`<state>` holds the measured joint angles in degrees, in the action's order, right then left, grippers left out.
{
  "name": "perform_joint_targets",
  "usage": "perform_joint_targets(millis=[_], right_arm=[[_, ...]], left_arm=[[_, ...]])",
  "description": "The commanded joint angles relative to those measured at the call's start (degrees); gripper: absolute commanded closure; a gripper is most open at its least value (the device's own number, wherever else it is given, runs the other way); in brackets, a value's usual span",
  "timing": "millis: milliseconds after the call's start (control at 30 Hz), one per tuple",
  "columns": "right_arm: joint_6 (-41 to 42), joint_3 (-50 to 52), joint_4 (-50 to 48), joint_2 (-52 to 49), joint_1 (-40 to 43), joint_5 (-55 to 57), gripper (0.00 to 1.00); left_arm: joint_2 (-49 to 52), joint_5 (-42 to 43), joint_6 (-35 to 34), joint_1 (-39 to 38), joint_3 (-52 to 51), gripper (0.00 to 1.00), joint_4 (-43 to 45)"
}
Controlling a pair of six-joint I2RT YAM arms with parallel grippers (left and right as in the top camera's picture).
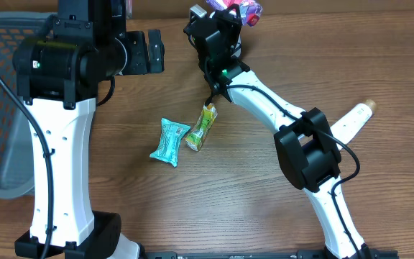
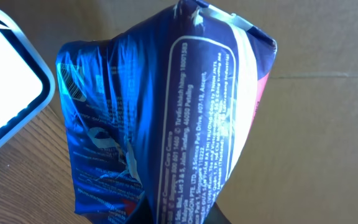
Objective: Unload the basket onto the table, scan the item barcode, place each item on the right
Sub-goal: 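Hold the bag at the scanner, then carry it right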
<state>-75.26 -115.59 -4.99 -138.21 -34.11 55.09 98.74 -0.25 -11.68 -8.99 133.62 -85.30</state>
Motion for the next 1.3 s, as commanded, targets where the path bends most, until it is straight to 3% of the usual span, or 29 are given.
perform_joint_targets(millis=[0,433,533,700,933,1133,1267], right_arm=[[0.2,0.1,-0.6,-0.2,0.2,1.5,0.96],[2.4,0.1,0.2,2.3,-2.4,3.1,0.96],[9.0,0.1,9.7,6.3,-2.6,0.2,0.96],[26.1,0.1,31.5,15.6,-2.0,-12.7,0.96],[54.5,0.1,51.7,30.5,1.5,-29.6,0.96],[77.1,0.1,71.1,36.2,17.4,-64.0,0.96],[88.3,4.2,77.1,34.3,29.0,-68.1,0.96]], left_arm=[[0.4,0.1,-0.3,0.0,-0.2,0.0,0.1],[0.4,0.1,-0.3,0.0,-0.2,0.0,0.1],[0.4,0.1,-0.3,0.0,-0.2,0.0,0.1],[0.4,0.1,-0.3,0.0,-0.2,0.0,0.1],[0.4,0.1,-0.3,0.0,-0.2,0.0,0.1],[0.3,0.1,-0.3,0.0,-0.2,0.0,0.1],[0.4,0.1,-0.3,0.0,-0.2,0.0,0.1]])
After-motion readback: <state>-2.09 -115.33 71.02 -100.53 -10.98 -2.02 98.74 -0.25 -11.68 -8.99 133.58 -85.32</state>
